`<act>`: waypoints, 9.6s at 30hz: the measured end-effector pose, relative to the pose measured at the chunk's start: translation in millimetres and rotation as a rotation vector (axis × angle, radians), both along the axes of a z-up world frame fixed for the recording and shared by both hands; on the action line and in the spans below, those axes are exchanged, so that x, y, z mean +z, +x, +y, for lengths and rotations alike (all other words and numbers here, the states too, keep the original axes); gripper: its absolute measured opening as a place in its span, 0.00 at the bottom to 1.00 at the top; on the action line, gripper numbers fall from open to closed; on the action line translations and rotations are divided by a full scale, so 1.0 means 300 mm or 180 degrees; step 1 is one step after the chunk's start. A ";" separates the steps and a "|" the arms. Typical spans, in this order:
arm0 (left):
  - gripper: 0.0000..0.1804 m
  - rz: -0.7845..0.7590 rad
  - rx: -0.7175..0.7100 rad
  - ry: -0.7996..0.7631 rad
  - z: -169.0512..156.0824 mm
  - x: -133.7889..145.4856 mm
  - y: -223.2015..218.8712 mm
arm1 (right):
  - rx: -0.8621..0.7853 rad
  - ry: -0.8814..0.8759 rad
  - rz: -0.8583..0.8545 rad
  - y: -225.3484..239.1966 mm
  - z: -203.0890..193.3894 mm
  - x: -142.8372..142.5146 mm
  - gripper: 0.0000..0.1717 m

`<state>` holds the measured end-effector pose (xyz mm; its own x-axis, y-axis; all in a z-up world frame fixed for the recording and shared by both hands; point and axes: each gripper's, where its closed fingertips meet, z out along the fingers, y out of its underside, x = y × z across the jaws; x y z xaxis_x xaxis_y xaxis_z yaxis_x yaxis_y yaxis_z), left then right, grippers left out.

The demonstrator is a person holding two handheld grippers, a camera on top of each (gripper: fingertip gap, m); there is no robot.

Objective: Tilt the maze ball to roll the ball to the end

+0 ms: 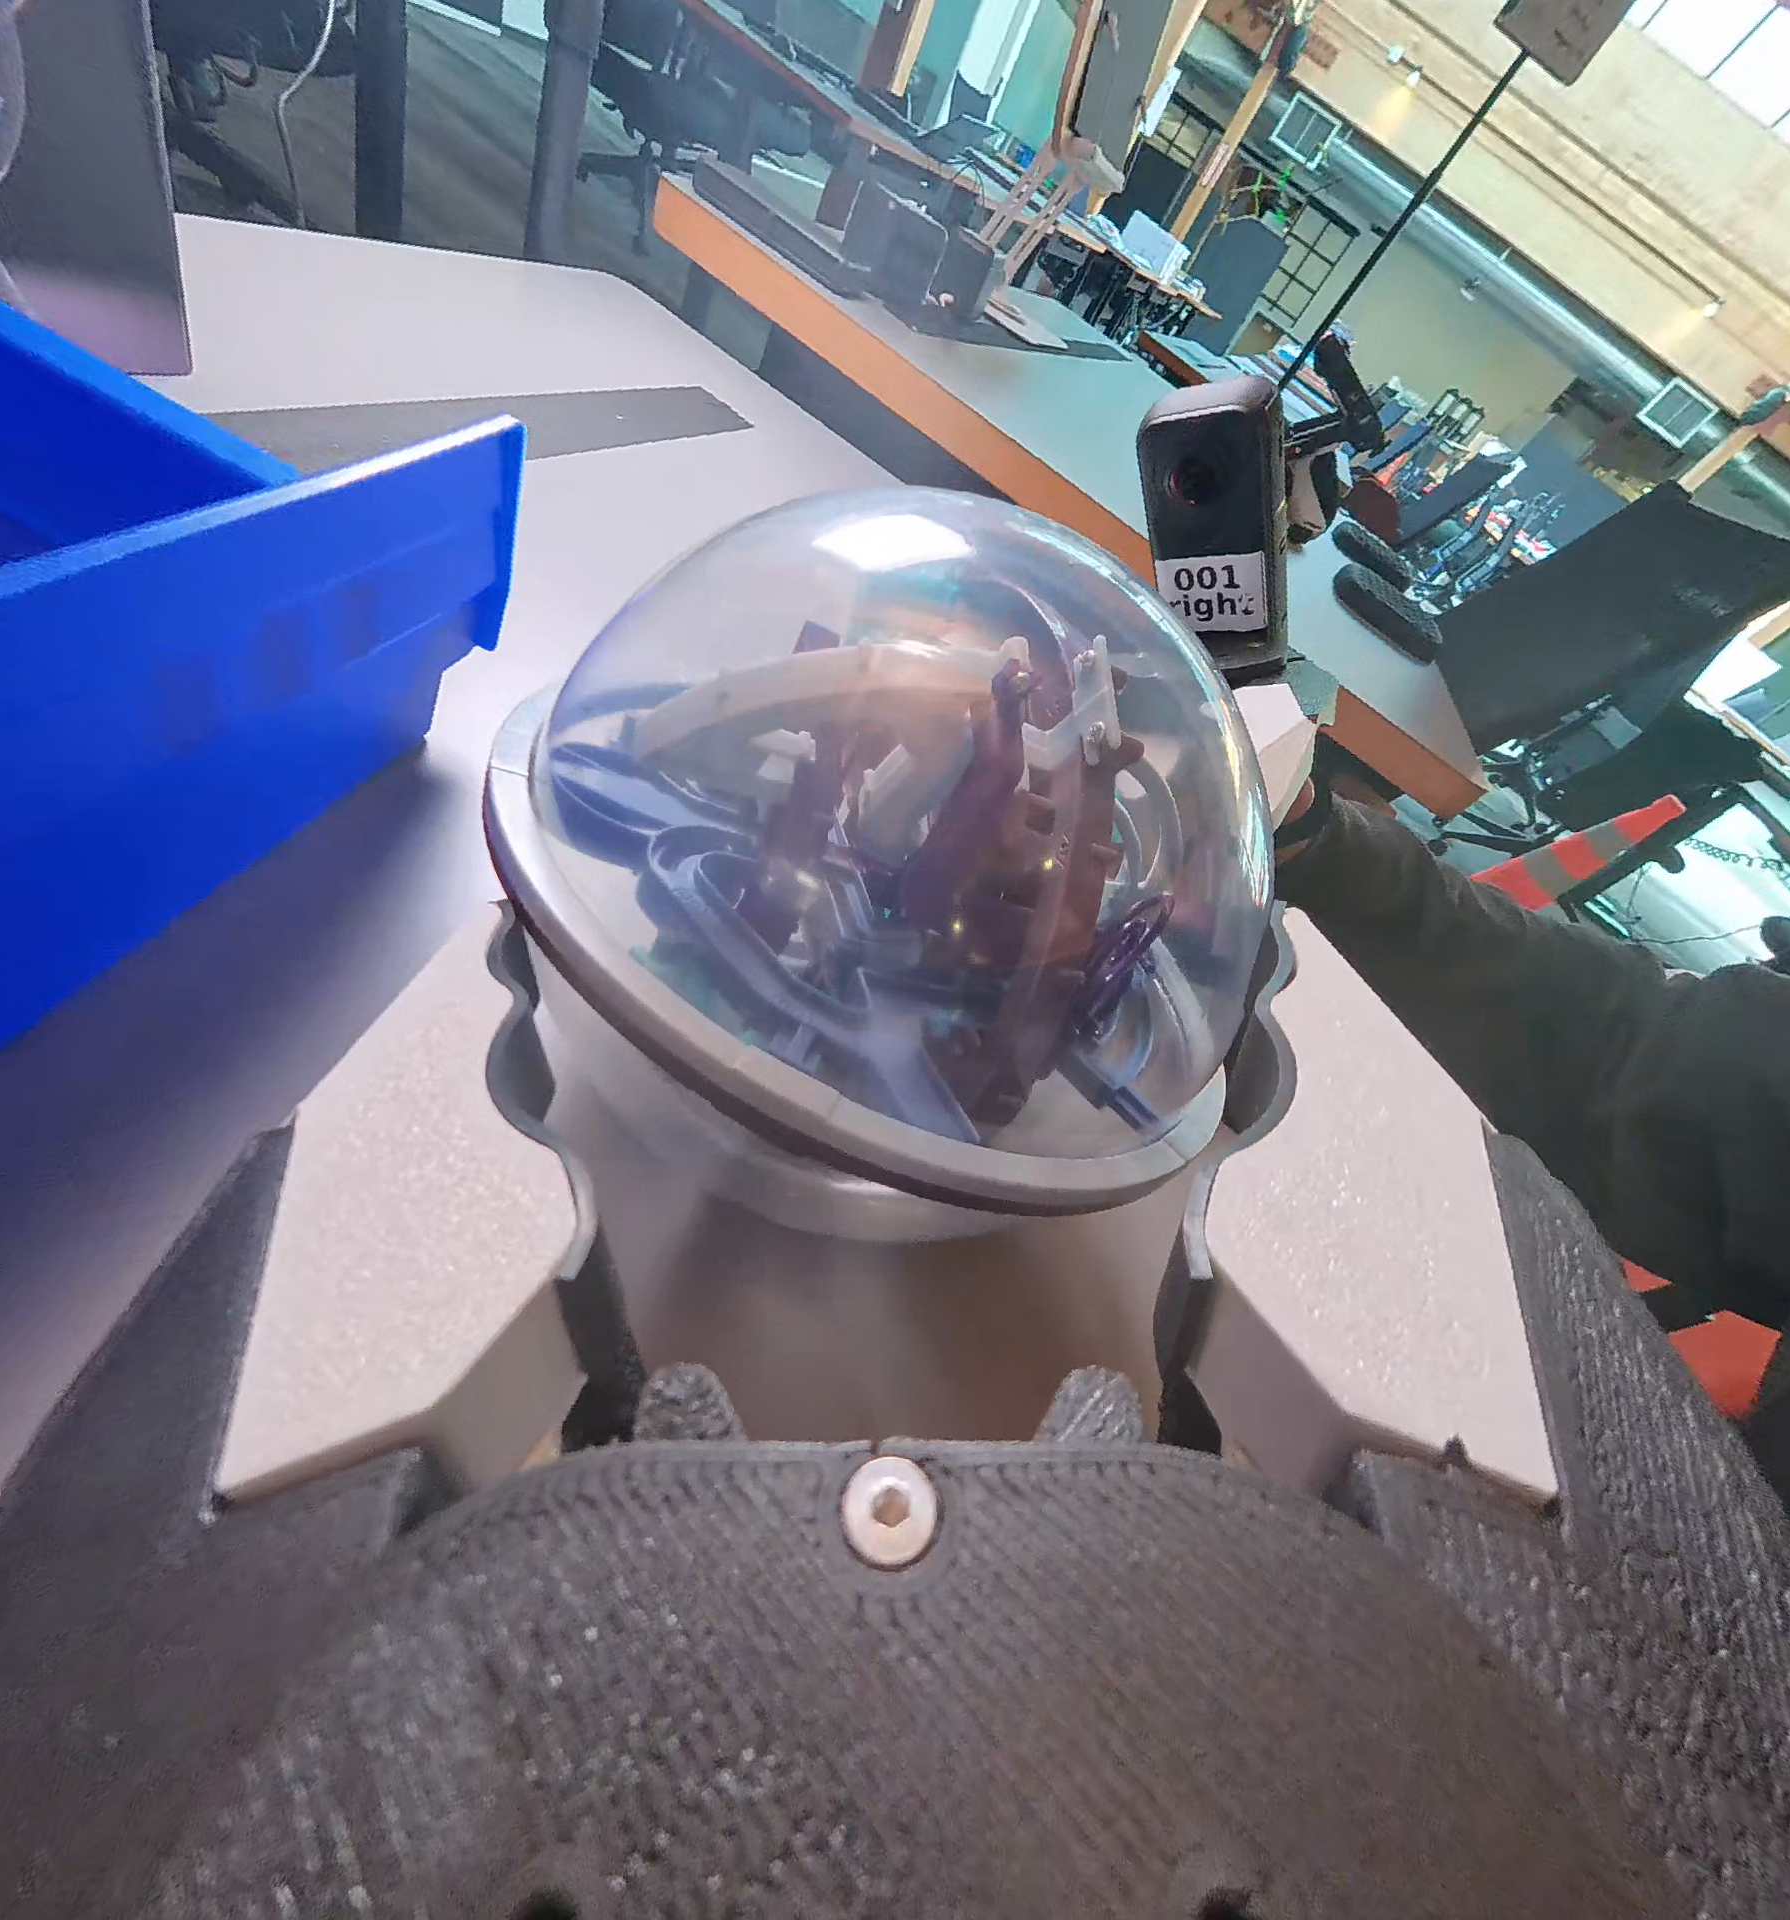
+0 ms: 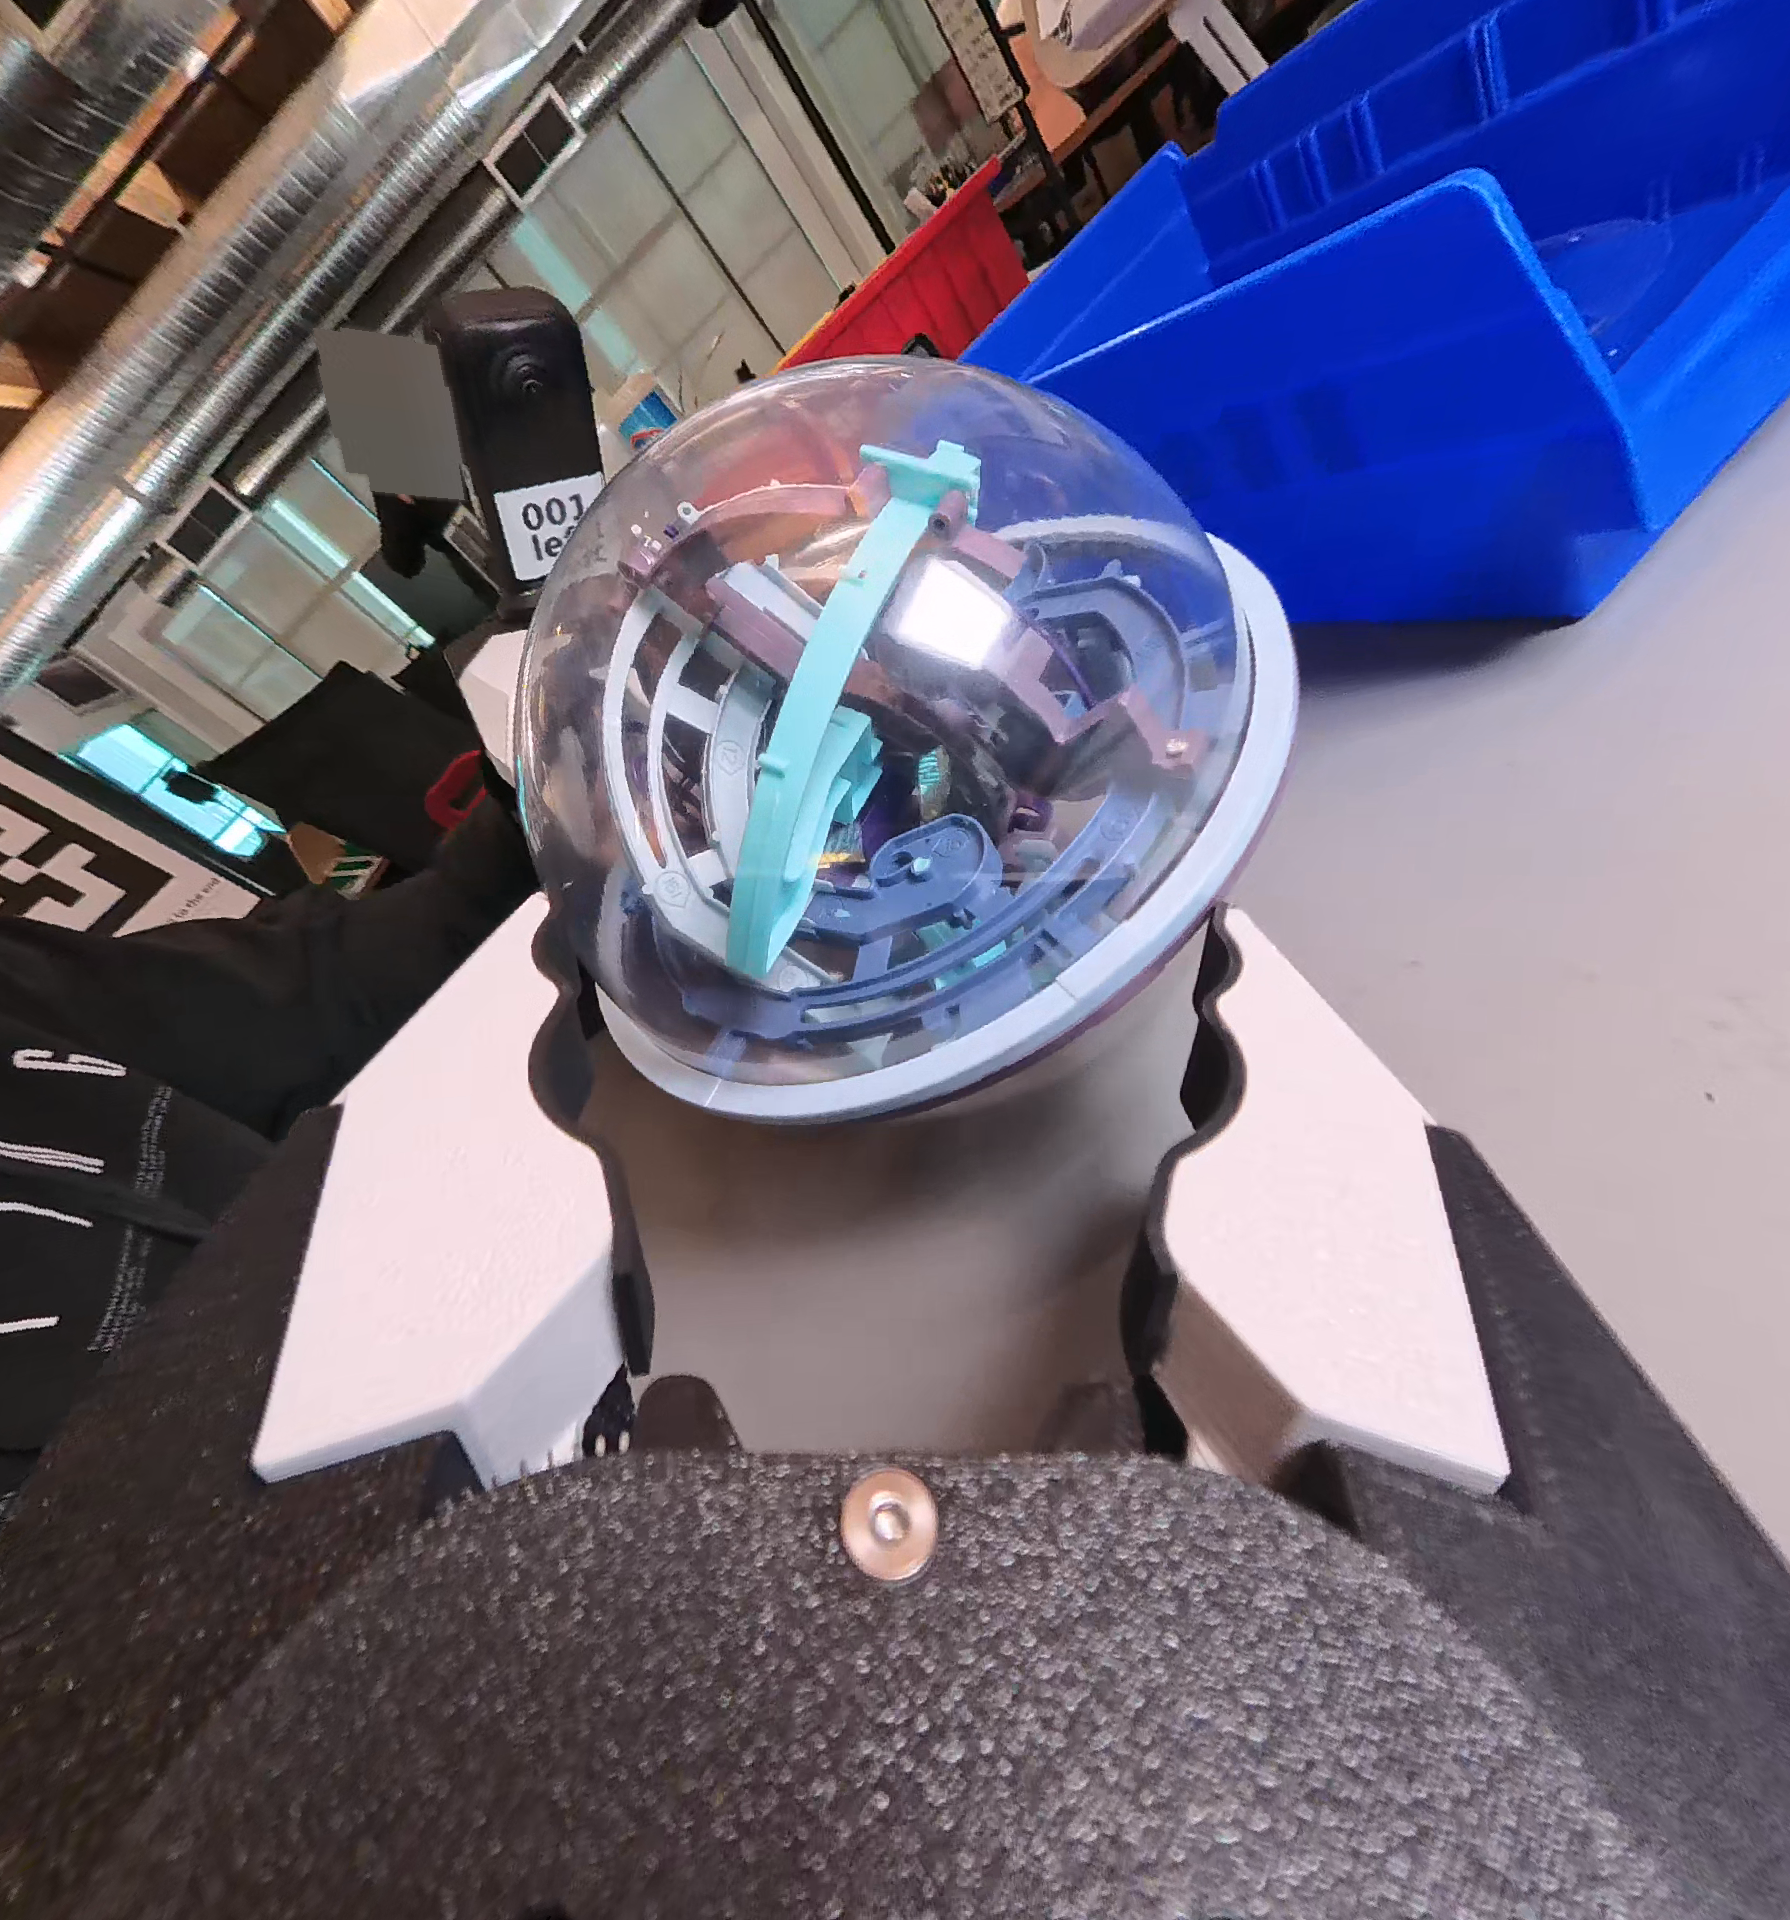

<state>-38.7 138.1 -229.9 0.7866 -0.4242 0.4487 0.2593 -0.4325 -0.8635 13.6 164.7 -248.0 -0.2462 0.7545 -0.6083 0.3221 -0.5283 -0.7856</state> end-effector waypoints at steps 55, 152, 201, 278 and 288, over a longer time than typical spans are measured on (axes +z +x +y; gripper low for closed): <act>0.71 -0.0514 -0.0136 0.0475 -0.025 0.061 -0.138 | 0.0333 0.1541 0.0066 0.026 -0.081 -0.041 0.54; 0.78 0.0455 -0.0531 0.0464 0.033 0.021 0.042 | -0.0139 0.2243 0.0354 -0.008 -0.027 -0.007 0.73; 0.85 -0.0504 -0.0354 -0.0073 0.039 -0.022 -0.004 | -0.0148 0.0756 0.0367 0.016 0.031 0.031 0.46; 0.82 0.1447 -0.0701 0.1239 -0.074 -0.070 -0.016 | 0.0046 0.1807 0.0352 0.003 -0.073 -0.014 0.51; 0.85 0.1469 -0.1015 0.0670 -0.111 -0.155 -0.012 | -0.0214 0.1790 0.0817 0.013 -0.055 0.081 0.54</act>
<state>-42.3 104.8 -276.5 0.6996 -0.7140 -0.0285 -0.2775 -0.2347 -0.9316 17.4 148.3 -223.6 -0.2728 0.9612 -0.0408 0.0663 -0.0235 -0.9975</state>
